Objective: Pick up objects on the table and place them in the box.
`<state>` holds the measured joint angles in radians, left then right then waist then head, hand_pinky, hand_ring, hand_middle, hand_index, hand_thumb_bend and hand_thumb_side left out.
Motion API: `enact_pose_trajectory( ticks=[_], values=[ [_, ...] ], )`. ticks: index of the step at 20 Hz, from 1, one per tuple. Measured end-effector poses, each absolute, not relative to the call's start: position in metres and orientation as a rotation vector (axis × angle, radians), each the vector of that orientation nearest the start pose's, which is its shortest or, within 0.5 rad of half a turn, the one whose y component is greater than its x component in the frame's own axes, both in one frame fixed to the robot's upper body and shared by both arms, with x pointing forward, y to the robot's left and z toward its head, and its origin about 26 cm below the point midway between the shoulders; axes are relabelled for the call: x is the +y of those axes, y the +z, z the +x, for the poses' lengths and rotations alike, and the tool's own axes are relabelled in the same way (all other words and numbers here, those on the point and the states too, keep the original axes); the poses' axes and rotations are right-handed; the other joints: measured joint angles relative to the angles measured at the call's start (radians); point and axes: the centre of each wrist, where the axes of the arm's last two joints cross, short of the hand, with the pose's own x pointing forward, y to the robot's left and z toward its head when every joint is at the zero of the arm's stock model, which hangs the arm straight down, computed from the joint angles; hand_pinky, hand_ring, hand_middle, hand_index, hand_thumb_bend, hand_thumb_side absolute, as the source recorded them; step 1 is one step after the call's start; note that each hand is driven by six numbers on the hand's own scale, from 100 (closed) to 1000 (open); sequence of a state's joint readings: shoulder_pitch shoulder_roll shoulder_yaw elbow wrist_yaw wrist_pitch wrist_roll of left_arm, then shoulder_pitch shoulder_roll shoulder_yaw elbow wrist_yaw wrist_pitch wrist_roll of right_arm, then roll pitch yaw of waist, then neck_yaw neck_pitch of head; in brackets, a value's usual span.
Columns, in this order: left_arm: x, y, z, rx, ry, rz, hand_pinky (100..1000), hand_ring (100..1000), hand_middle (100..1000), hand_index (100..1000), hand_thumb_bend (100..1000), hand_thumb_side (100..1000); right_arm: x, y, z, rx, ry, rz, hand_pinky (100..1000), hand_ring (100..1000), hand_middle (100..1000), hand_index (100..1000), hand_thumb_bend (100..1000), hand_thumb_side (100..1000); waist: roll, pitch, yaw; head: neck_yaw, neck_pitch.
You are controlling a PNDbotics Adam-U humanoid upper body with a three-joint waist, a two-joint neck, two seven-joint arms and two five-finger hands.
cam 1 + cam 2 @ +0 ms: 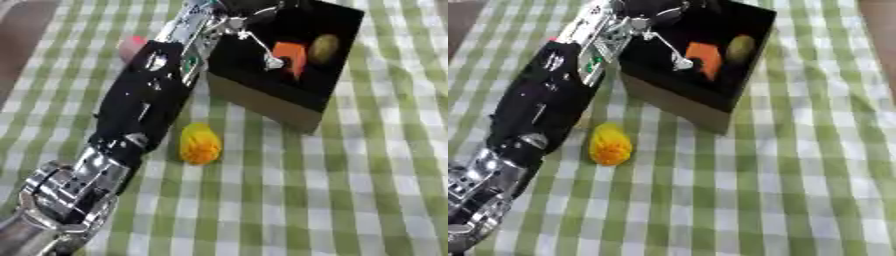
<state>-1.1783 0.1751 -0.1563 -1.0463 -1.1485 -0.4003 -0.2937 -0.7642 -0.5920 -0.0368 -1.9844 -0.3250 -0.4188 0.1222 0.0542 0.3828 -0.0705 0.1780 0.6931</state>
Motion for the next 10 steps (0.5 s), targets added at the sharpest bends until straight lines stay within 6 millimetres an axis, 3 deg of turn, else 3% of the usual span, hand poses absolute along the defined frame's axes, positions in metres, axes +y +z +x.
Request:
enact_pose_trajectory(
  ticks=[6,10],
  values=[
    [0.1187,0.2886,0.4692,2.413,2.071,-1.257,956,947,878,932,557,571,-0.2591,0.3609,0.2995,3.042,-0.772,-0.167,837,832,622,854,100,531,0.0,0.0,0.002,-0.002,0.0],
    [0.1219,0.2893,0.4689,2.452,2.003,-1.268,913,889,815,888,480,534,-0.2592,0.3606,0.2996,3.043,-0.772,-0.168,836,830,624,854,100,532,0.001,-0.001,0.007,-0.005,0.001]
  ],
)
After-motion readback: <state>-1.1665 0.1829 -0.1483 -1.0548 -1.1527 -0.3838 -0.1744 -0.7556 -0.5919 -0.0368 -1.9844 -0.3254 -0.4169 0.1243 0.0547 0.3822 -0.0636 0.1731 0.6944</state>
